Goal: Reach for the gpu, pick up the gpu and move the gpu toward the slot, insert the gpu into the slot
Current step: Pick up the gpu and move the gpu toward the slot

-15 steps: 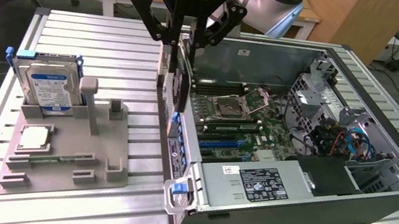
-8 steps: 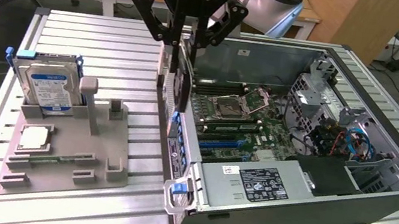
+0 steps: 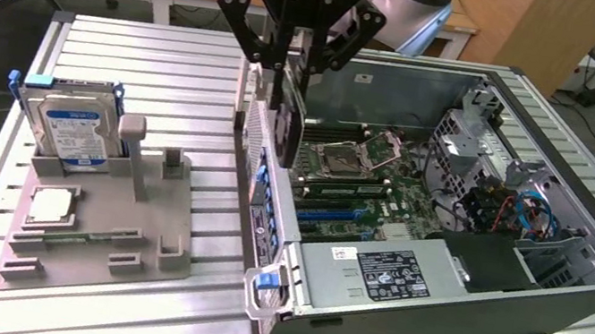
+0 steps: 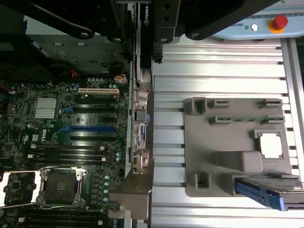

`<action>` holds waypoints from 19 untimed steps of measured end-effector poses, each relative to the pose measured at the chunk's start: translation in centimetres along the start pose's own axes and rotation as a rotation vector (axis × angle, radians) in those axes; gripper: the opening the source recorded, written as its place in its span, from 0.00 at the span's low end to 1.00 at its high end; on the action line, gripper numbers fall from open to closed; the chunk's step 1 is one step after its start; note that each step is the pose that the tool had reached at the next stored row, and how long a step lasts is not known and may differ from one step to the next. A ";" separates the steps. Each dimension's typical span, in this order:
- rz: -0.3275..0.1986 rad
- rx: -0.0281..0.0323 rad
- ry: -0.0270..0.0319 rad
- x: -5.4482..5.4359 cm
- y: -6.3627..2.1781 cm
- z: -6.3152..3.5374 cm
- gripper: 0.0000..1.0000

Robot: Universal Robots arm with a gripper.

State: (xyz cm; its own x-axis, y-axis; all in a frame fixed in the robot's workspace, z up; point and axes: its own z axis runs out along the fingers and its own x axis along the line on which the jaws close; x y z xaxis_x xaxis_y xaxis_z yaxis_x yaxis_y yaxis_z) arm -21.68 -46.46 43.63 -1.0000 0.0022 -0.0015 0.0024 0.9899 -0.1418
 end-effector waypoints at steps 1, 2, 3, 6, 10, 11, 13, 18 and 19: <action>0.000 0.0000 0.0000 -0.2 0.00 0.00 0.26; 0.000 0.0001 0.0001 -0.3 0.00 0.00 0.26; 0.000 0.0000 0.0000 -0.5 0.00 0.01 0.26; 0.000 0.0001 0.0000 -1.0 0.00 0.02 0.26; 0.000 0.0001 0.0000 -1.7 0.01 0.04 0.26; 0.000 0.0001 0.0001 -1.8 0.01 0.04 0.26; 0.000 0.0000 0.0001 -2.2 0.01 0.05 0.26; 0.000 0.0000 0.0000 -2.9 0.02 0.08 0.26; 0.000 0.0000 0.0000 -3.1 0.02 0.08 0.26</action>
State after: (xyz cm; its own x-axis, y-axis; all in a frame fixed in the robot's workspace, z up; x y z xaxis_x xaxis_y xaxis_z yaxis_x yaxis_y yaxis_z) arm -18.58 -46.46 43.55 -1.0000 0.0022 -0.0015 0.0024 0.9899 -0.1419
